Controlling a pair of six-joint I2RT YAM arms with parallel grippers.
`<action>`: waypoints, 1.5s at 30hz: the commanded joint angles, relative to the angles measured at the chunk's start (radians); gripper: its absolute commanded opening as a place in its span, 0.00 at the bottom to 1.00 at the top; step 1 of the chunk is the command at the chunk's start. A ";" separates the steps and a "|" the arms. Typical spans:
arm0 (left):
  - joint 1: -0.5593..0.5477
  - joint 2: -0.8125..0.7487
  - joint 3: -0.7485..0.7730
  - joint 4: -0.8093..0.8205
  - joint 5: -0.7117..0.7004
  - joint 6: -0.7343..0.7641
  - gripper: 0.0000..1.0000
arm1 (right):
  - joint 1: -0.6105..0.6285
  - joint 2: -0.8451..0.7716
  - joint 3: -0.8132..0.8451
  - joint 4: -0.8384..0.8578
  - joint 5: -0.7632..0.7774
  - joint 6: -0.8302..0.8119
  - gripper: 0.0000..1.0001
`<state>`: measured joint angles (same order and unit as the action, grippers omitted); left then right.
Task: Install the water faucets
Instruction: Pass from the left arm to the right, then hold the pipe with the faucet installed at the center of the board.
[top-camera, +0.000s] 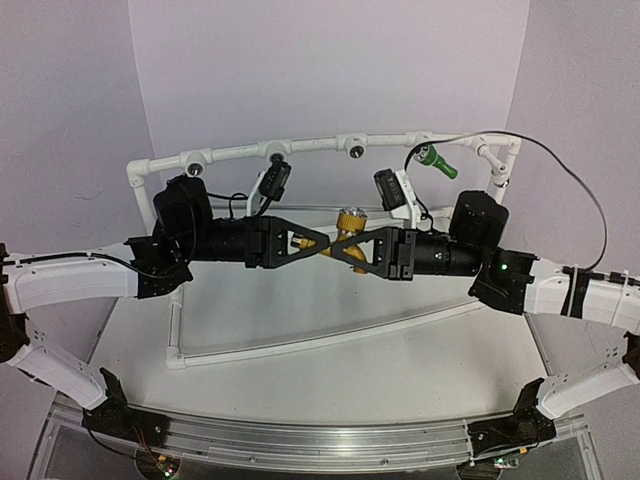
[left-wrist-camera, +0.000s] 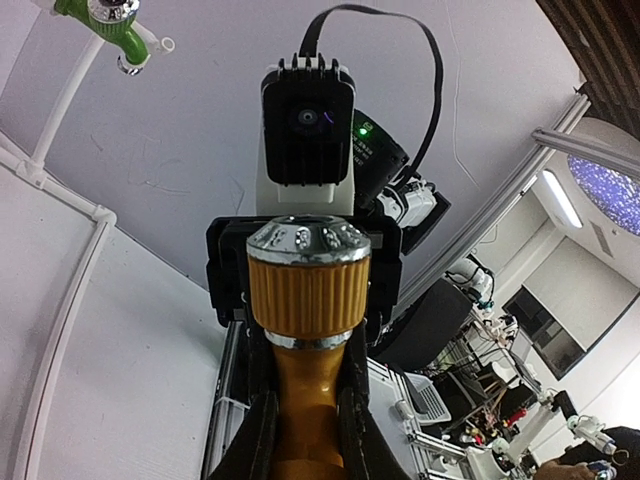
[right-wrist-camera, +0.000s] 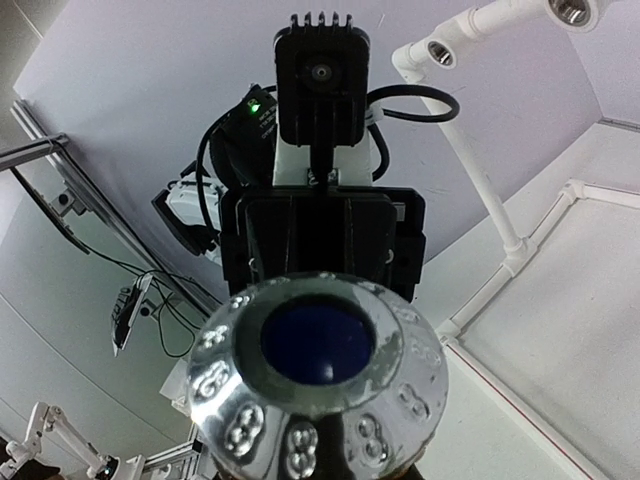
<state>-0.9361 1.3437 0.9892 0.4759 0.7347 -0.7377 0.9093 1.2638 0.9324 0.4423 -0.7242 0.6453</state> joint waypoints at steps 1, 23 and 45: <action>-0.005 -0.037 -0.001 0.051 -0.002 -0.013 0.19 | 0.003 -0.004 0.025 0.032 0.024 -0.035 0.00; -0.115 0.391 0.145 -0.574 -0.529 0.639 0.96 | 0.173 0.115 0.341 -0.141 1.524 -1.902 0.00; -0.208 0.761 0.241 -0.580 -0.725 0.879 0.35 | 0.095 0.321 0.298 0.268 1.497 -2.440 0.00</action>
<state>-1.1564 2.0555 1.2308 -0.0816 0.0735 0.1283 1.0097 1.5878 1.2254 0.6403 0.7693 -1.7831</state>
